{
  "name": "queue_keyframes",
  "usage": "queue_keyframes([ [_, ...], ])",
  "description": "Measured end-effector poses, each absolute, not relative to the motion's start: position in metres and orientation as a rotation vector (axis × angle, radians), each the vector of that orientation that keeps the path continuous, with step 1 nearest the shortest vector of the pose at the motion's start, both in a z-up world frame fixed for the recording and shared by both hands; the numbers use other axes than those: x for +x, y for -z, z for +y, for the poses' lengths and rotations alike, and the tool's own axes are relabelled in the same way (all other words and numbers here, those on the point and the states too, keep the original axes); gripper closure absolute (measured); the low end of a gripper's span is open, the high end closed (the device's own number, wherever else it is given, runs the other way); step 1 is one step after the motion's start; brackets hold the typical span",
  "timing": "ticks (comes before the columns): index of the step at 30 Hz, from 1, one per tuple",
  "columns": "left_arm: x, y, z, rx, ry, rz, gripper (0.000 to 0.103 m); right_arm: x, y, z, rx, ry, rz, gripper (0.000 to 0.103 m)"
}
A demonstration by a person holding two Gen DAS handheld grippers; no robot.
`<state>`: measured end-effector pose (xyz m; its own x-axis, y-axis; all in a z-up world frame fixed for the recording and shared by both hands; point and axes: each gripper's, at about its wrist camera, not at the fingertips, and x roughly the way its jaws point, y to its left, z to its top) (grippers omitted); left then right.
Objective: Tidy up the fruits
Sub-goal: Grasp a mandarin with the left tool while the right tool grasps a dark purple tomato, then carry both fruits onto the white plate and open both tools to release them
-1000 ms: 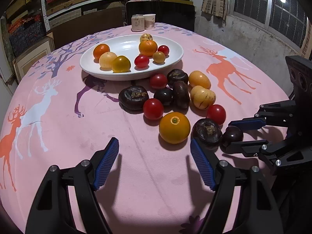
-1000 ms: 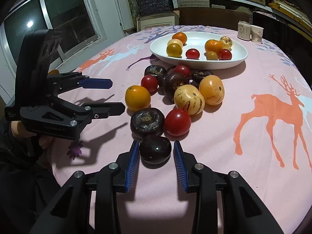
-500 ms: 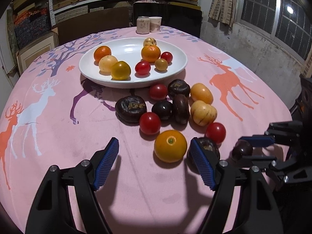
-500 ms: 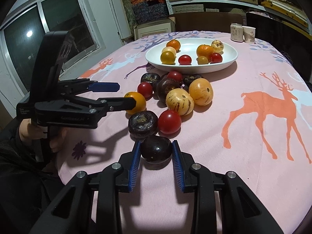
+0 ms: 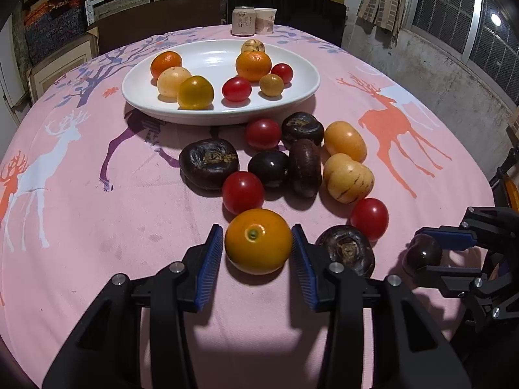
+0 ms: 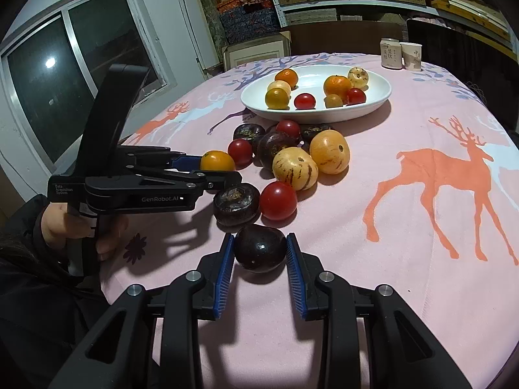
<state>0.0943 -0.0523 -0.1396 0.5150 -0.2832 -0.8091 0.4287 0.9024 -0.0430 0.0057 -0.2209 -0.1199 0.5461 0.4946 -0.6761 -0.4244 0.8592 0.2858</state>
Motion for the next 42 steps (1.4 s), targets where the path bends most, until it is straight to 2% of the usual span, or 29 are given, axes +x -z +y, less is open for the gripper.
queue_keyframes([
  [7,0.096,0.139,-0.051,0.152,0.435,0.931,0.061,0.004,0.119,-0.224,0.097,-0.542,0.819,0.071],
  [9,0.094,0.139,-0.051,0.153,0.442,0.927,0.066,0.005,0.119,-0.224,0.102,-0.541,0.815,0.071],
  [19,0.084,0.133,-0.042,0.120,0.455,0.894,0.066,0.004,0.116,-0.224,0.101,-0.537,0.801,0.071],
  [24,0.083,0.113,-0.036,0.122,0.458,0.850,0.066,0.015,0.096,-0.227,0.081,-0.529,0.764,0.071],
  [32,0.152,0.080,-0.056,0.128,0.466,0.835,0.066,0.104,0.048,-0.233,0.070,-0.455,0.719,0.071],
  [42,0.227,0.113,-0.088,0.154,0.456,0.917,0.066,0.203,0.089,-0.215,-0.029,-0.397,0.837,0.070],
])
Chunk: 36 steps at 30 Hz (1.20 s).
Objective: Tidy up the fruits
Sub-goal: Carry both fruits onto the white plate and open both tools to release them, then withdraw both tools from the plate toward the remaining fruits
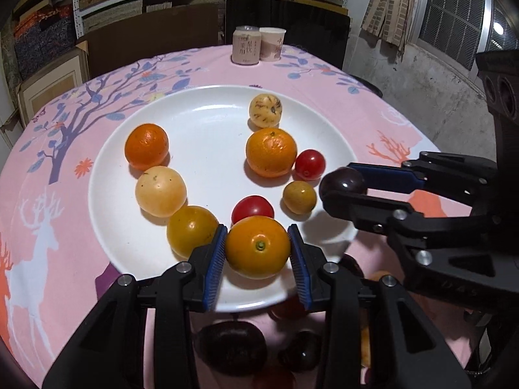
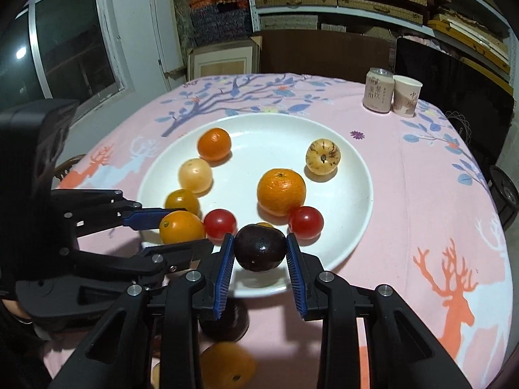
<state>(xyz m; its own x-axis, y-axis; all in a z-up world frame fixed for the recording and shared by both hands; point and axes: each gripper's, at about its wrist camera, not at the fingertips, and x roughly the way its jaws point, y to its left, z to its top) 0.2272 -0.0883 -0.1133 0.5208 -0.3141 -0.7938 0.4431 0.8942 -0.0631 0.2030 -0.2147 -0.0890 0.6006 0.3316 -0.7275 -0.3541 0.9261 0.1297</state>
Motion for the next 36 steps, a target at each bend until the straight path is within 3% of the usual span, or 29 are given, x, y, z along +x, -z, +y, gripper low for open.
queue_keyframes([
  [5,0.235,0.120,-0.085,0.144,0.452,0.930,0.064,0.212,0.097,-0.213,-0.023,-0.421,0.851,0.066],
  [10,0.215,0.098,-0.076,0.135,0.447,0.855,0.041,0.195,0.079,-0.221,0.009,-0.416,0.798,0.066],
  [17,0.147,0.061,-0.042,0.121,0.465,0.745,0.025,0.125,0.044,-0.235,0.019,-0.441,0.715,0.062],
  [26,0.056,0.119,-0.059,0.299,0.595,0.831,0.024,0.049,0.097,-0.229,0.031,-0.494,0.818,0.061],
  [33,0.056,0.137,-0.083,0.356,0.573,0.850,0.025,0.039,0.109,-0.245,0.151,-0.462,0.835,0.061],
  [36,0.060,0.143,-0.087,0.352,0.597,0.887,0.058,0.036,0.110,-0.240,0.132,-0.469,0.843,0.061],
])
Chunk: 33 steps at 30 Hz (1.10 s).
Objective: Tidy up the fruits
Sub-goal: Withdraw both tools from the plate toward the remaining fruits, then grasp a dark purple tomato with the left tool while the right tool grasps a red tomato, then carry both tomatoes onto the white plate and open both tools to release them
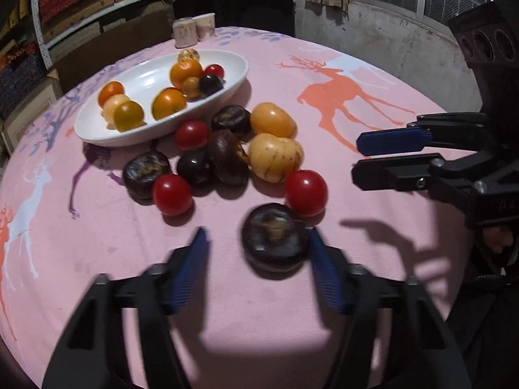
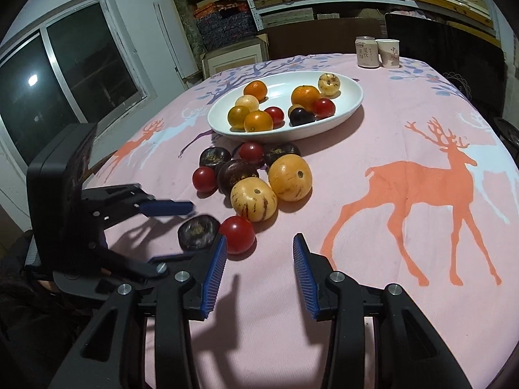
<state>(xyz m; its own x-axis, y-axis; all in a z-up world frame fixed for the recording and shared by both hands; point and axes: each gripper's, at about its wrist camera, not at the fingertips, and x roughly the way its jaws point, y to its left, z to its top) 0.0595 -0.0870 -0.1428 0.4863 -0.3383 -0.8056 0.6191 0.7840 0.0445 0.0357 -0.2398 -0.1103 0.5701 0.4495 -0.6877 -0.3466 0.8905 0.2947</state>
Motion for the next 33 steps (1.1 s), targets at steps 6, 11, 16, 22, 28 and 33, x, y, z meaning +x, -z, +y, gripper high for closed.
queue_keyframes([
  [6,0.054,0.137,-0.075,0.309,0.591,0.844,0.063,0.037,0.119,-0.225,0.103,-0.504,0.867,0.061],
  [11,0.057,0.137,-0.061,0.259,0.565,0.863,0.063,0.042,0.122,-0.204,0.032,-0.493,0.860,0.061],
  [16,0.058,0.139,-0.059,0.251,0.565,0.876,0.063,0.052,0.127,-0.193,0.015,-0.482,0.878,0.061],
  [22,0.061,0.138,-0.055,0.216,0.576,0.882,0.063,0.049,0.128,-0.197,0.035,-0.485,0.874,0.073],
  [28,0.060,0.134,-0.051,0.192,0.578,0.864,0.063,0.041,0.126,-0.201,0.047,-0.487,0.869,0.074],
  [33,0.059,0.123,-0.045,0.151,0.577,0.834,0.063,0.034,0.110,-0.208,0.073,-0.508,0.832,0.074],
])
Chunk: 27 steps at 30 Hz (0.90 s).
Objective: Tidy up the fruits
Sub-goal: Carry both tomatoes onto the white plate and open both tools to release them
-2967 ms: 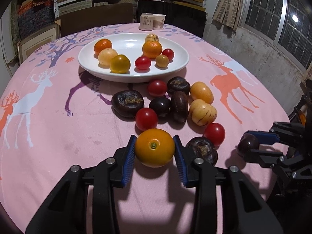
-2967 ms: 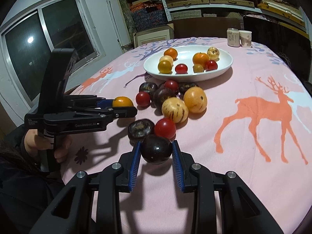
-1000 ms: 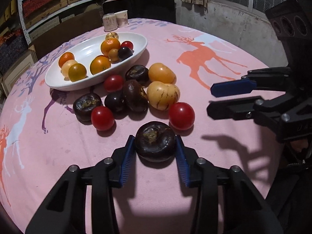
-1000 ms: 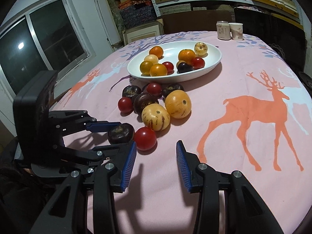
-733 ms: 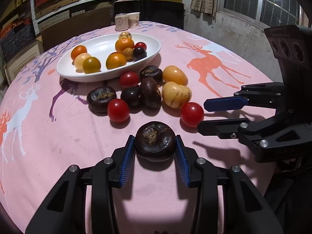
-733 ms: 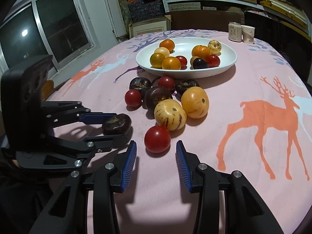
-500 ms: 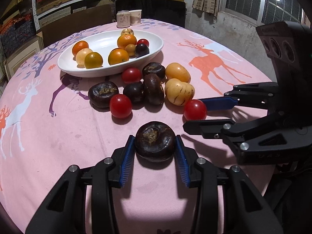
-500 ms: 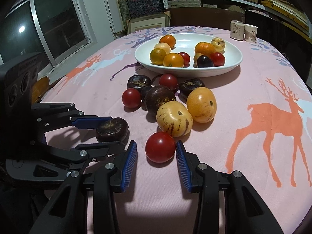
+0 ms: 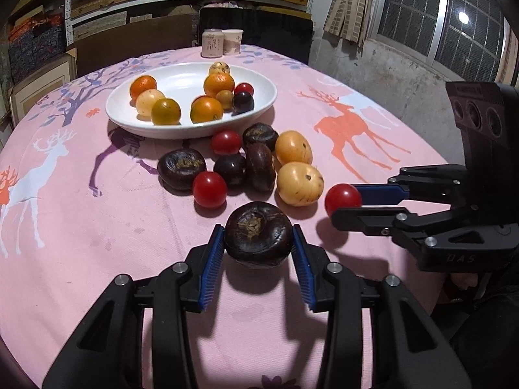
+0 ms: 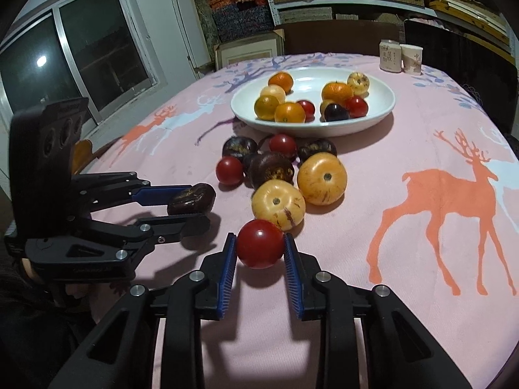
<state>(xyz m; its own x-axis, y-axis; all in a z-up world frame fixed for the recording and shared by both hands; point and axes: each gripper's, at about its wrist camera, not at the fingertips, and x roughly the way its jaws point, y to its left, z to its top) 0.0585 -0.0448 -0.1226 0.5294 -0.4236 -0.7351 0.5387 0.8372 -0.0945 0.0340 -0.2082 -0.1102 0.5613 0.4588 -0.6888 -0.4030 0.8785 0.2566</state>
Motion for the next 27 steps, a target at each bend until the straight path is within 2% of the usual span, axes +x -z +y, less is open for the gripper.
queue_keyframes([
  [8,0.077,0.094,-0.037,0.121,0.543,0.776,0.063,0.055,0.079,-0.219,0.075,-0.497,0.774,0.074],
  [16,0.156,0.062,-0.047,0.128,0.491,0.704,0.062,0.143,0.042,-0.233,0.114,-0.446,0.741,0.074],
  [22,0.241,0.081,-0.069,0.137,0.463,0.793,0.062,0.225,0.065,-0.241,0.123,-0.329,0.799,0.074],
  [27,0.279,0.105,-0.074,0.122,0.437,0.866,0.062,0.264,0.094,-0.242,0.135,-0.298,0.857,0.073],
])
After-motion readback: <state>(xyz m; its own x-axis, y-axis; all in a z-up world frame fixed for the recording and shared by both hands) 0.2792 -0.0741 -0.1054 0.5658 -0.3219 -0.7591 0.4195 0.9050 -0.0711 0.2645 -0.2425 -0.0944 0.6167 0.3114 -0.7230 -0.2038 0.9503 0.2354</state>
